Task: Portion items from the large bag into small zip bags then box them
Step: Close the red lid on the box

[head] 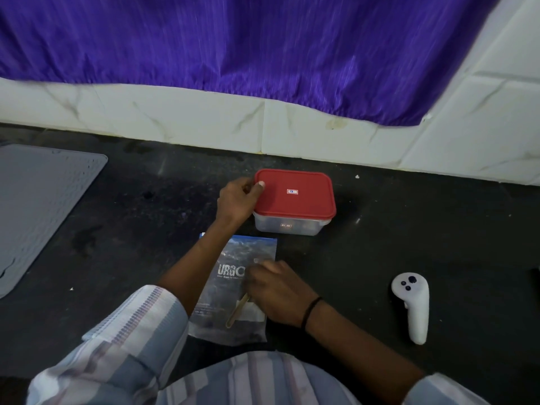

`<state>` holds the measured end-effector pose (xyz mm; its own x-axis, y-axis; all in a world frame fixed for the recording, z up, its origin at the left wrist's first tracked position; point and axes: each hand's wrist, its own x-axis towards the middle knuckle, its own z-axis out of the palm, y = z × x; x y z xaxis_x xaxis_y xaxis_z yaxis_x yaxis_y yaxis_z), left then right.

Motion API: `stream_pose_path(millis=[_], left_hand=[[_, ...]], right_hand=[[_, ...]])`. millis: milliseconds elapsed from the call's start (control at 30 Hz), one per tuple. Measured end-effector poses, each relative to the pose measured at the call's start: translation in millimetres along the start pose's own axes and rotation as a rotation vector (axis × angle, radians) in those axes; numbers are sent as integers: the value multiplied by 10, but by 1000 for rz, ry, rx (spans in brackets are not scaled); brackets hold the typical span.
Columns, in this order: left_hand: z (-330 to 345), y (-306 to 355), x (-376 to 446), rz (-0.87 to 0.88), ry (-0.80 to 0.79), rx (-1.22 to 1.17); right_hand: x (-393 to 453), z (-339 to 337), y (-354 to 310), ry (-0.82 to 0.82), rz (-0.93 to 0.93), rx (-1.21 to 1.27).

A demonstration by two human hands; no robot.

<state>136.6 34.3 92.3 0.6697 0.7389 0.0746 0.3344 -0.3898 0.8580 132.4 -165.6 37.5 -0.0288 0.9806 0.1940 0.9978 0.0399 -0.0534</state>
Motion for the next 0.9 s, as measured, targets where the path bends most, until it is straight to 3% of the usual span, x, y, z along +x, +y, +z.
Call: stream_pose_path(millis=[300,533,700,833,900], left_hand=[[-171,-101,-50,-53,-22,-25],[-179,-149,-62,-30,2,-46],[-178,-137,-88,-16,6,-66],[-176,-171,-90,-3,-9,-31],[-168,-187,-96,9,-8,-12]], right_hand=[[-33,75,-2,79,18,16],[271,-643,562,373,280,-49],[484,-854,1151,234,549,-83],[586,-858,1399,-7,589,-56],[623,-835,1426,-44,585,-35]])
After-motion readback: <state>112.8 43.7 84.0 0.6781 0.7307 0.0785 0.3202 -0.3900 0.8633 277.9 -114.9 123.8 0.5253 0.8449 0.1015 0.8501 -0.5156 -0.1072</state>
